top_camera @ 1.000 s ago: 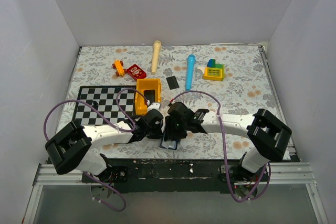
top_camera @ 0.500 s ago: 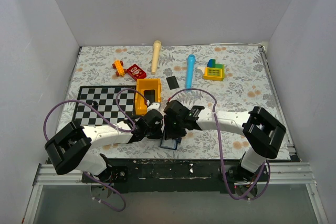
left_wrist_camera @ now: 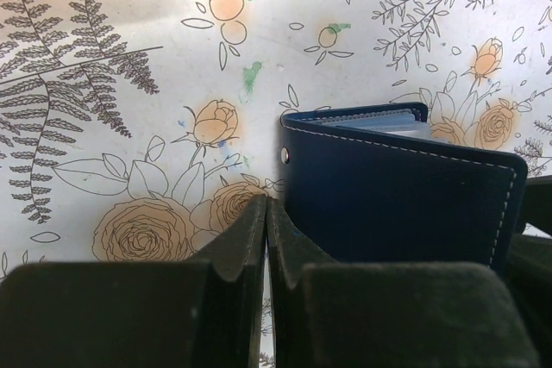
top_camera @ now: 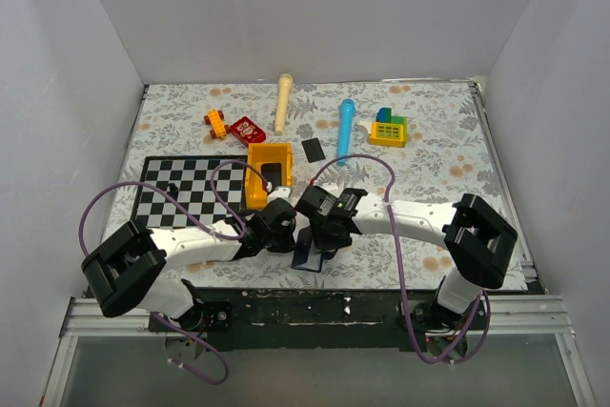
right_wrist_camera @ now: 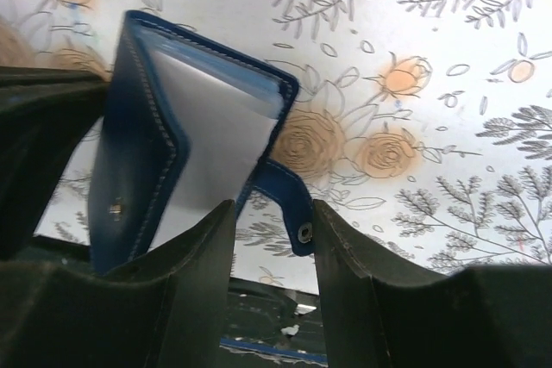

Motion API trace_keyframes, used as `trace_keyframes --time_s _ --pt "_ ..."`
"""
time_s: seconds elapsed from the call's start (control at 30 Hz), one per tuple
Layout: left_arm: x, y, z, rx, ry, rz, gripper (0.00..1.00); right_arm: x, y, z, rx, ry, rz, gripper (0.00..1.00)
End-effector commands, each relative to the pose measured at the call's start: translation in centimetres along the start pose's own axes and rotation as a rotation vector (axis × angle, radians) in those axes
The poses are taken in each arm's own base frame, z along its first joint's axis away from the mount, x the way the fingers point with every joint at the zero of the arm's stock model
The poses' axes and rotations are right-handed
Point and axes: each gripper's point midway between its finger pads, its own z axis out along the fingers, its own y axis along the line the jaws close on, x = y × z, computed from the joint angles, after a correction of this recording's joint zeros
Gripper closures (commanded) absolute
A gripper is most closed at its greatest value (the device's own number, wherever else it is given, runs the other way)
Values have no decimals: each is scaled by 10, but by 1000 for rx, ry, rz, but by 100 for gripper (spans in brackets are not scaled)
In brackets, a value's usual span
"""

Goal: Put the credit cards into the card holder
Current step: Close the card holder at the center of the board.

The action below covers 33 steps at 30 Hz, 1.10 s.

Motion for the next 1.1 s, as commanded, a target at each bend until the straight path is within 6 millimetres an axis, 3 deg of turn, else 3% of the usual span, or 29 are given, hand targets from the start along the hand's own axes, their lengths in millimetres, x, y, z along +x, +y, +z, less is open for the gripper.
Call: trace_keyframes --time_s 0.0,0.2,0.4,0.7,1.07 --pt "-1 -1 -2 -9 10 25 100 11 -29 -5 104 -6 1 51" --pt "-23 -12 -14 10 -52 40 100 25 -45 -4 111 -19 46 51" --pt "-47 -41 -27 122 -113 70 100 31 -46 2 75 -40 95 51" --pt "-23 -77 -19 240 -42 129 100 36 -47 9 50 -56 146 52" --pt "22 -77 1 233 68 160 100 34 -52 3 7 -111 237 52"
